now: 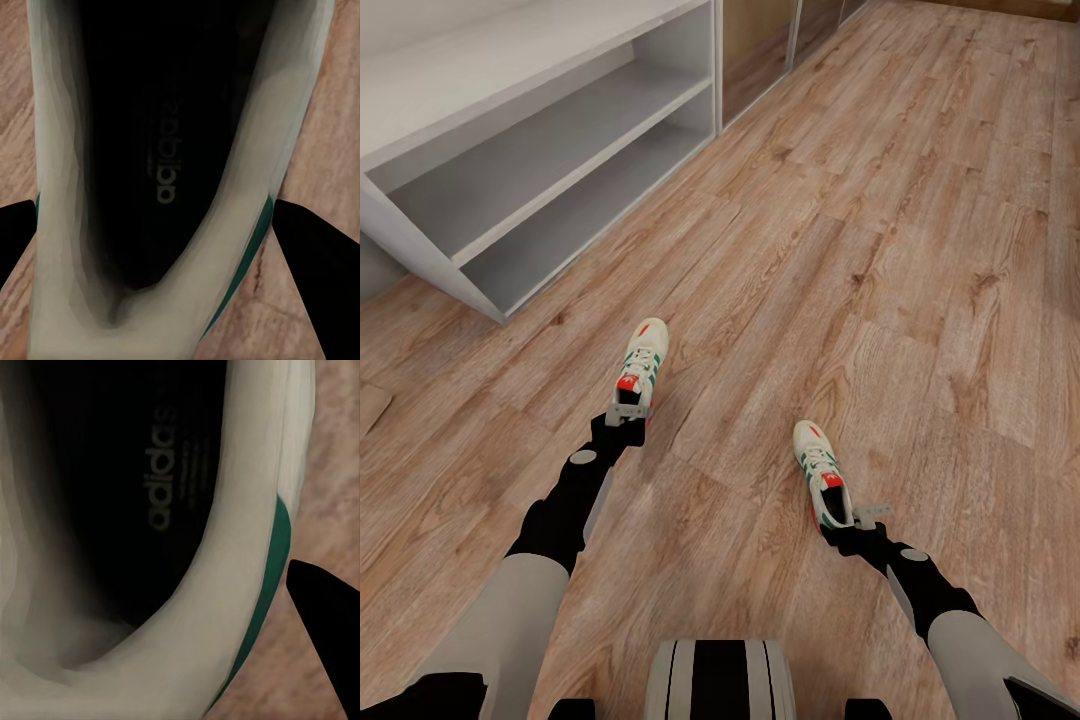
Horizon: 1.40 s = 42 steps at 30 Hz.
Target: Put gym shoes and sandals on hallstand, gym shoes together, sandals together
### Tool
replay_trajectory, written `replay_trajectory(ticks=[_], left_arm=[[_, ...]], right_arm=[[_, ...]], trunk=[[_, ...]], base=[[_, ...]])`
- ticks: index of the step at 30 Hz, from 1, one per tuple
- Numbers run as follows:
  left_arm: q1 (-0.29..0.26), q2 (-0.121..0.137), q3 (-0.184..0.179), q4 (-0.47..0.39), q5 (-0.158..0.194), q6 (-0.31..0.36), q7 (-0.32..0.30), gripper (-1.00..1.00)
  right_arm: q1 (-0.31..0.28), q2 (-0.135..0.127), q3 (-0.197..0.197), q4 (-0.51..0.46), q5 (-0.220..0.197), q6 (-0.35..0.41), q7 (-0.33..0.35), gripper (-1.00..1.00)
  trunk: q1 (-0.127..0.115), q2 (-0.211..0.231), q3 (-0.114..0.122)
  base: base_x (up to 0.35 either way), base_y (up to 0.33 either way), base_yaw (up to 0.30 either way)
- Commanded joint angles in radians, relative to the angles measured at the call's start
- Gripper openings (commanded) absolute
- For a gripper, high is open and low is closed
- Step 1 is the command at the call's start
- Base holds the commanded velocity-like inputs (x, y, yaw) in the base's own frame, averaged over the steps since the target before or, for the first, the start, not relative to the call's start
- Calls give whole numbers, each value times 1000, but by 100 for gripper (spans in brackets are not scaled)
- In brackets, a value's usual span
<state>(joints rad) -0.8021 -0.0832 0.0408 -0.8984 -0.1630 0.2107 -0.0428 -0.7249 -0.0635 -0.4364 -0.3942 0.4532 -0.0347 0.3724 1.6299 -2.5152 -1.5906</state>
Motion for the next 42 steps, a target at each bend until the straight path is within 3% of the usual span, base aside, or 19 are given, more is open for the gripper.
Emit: replay_trajectory(ticks=[1, 8, 42], left_arm=[[0, -1, 4, -2, -10, 4, -5, -100], [0, -1, 1, -3, -9, 5, -5, -100], [-1, 5, -16, -4, -12, 38, -3, -100]], right_arm=[[-1, 1, -8, 0, 10, -4, 6, -100], [-1, 1, -8, 0, 10, -4, 6, -100], [-1, 1, -7, 3, 10, -4, 8, -100]], trunk=[[0, 0, -1], [0, 0, -1], [-15, 8, 131]], base=[[0, 0, 0], [0, 0, 0], [0, 0, 0]])
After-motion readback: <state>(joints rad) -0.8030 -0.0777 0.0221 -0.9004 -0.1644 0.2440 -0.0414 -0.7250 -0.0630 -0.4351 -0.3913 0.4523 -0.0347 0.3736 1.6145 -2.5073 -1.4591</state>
